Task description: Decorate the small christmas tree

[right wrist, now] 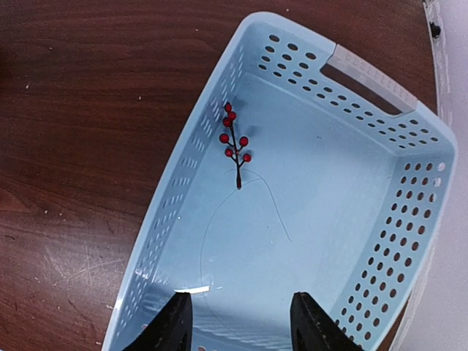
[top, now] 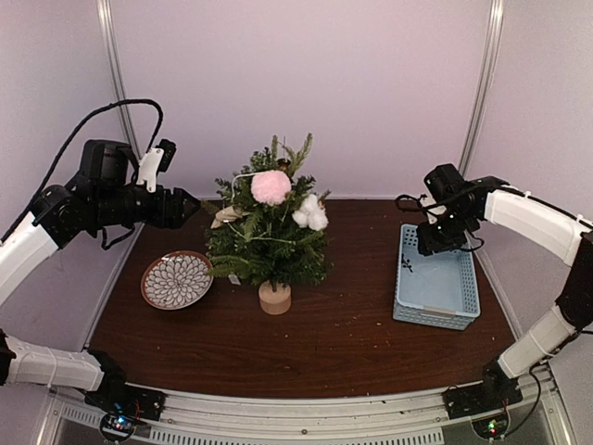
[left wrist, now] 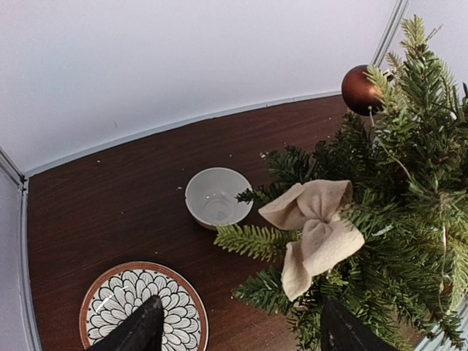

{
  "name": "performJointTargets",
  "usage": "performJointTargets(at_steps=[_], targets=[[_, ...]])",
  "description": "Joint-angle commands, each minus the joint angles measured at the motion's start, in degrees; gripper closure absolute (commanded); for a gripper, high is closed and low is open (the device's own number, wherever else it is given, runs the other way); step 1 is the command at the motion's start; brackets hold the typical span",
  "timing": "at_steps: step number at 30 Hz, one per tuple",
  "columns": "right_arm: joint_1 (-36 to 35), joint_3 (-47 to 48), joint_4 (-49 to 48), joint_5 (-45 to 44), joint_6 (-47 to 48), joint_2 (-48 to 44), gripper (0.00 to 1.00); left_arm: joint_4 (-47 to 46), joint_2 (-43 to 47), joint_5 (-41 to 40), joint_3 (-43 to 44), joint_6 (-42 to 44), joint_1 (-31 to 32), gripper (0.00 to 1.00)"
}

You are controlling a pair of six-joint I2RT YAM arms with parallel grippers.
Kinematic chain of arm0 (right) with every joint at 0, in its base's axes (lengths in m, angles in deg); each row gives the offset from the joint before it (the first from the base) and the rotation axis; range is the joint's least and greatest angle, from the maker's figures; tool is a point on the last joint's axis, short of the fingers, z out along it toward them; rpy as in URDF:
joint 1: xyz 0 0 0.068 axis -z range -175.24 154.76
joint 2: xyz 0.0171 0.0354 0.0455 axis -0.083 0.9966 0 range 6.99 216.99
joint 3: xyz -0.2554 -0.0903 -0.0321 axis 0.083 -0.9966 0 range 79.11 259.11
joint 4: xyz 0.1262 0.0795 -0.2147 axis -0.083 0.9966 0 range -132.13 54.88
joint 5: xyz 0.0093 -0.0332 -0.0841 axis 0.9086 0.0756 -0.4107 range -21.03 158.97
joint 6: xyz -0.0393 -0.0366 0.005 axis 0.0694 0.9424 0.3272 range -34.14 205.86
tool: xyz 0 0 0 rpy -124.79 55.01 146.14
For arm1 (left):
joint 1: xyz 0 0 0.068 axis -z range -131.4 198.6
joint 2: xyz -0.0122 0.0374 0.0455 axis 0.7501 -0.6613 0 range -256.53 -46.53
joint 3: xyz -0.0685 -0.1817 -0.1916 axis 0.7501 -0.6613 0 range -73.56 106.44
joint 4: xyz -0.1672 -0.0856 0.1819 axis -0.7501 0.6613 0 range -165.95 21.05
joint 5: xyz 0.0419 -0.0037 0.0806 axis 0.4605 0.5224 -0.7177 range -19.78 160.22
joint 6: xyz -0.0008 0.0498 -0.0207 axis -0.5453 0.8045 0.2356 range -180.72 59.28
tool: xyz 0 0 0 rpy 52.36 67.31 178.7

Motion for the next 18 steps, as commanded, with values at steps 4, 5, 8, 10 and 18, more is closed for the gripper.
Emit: performJointTargets(at_steps=[4, 5, 8, 10, 18], targets=[[3.8, -0.3, -6.1, 7.6, 3.9, 9.3, 0.52, -2.0, -0.3, 0.0, 2.0, -0.7, -0.5, 0.27], [4.0, -0.3, -6.6, 8.2, 4.1, 10.6, 0.53, -2.0, -0.3, -0.1, 2.1, -0.7, -0.5, 0.28], [4.5, -0.3, -8.3, 9.2, 4.4, 13.8, 0.55, -1.8, -0.2, -0.5, 2.3, -0.4, -0.5, 0.27], [4.7, 0.0, -9.0, 9.2, 4.9, 15.7, 0.57, -1.7, -0.4, -0.7, 2.6, -0.3, -0.6, 0.27], [5.6, 2.1, -10.2, 8.6, 6.1, 22.8, 0.61, -1.7, -0.5, -0.7, 3.0, -0.3, -0.6, 0.28]])
